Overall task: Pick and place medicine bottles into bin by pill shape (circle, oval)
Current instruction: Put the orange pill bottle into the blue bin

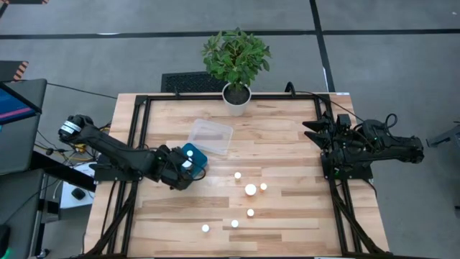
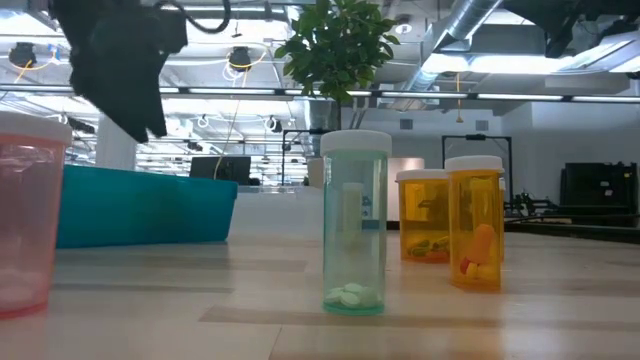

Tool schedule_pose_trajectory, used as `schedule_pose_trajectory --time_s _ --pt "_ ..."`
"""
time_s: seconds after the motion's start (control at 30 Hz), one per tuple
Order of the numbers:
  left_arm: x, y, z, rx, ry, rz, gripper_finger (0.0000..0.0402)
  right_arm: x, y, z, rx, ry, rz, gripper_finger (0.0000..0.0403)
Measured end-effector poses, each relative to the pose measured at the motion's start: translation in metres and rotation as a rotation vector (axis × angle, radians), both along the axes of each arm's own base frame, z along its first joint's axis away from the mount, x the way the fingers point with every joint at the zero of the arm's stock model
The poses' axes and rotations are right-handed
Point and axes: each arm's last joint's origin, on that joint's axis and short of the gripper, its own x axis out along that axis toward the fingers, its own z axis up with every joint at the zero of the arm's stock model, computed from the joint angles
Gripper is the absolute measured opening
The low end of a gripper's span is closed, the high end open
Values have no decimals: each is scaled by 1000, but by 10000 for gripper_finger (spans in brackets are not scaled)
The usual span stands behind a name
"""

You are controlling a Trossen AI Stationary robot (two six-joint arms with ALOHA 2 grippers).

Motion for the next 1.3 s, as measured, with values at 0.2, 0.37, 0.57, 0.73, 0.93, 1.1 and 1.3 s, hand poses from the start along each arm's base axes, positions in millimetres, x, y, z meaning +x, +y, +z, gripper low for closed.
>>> schedule_pose_trajectory --time_s 0.2,0.37,0.57,0.73,0.93,1.1,1.3 --pt "10 -4 26 1 -58 -79 323 0 0 0 0 0 0 224" --pt "29 -9 53 48 -242 -167 323 0 0 0 0 0 0 224" --pt "66 -8 71 109 -470 -323 323 0 0 0 0 0 0 224" --pt "97 -3 63 103 -551 -396 323 0 0 0 0 4 0 224" --pt "127 -2 40 104 -553 -524 323 1 0 -3 -1 32 0 224" --pt "160 -4 35 133 -520 -611 323 1 0 -4 5 47 1 224" --pt "194 -3 36 170 -399 -667 323 1 0 -4 6 38 1 224"
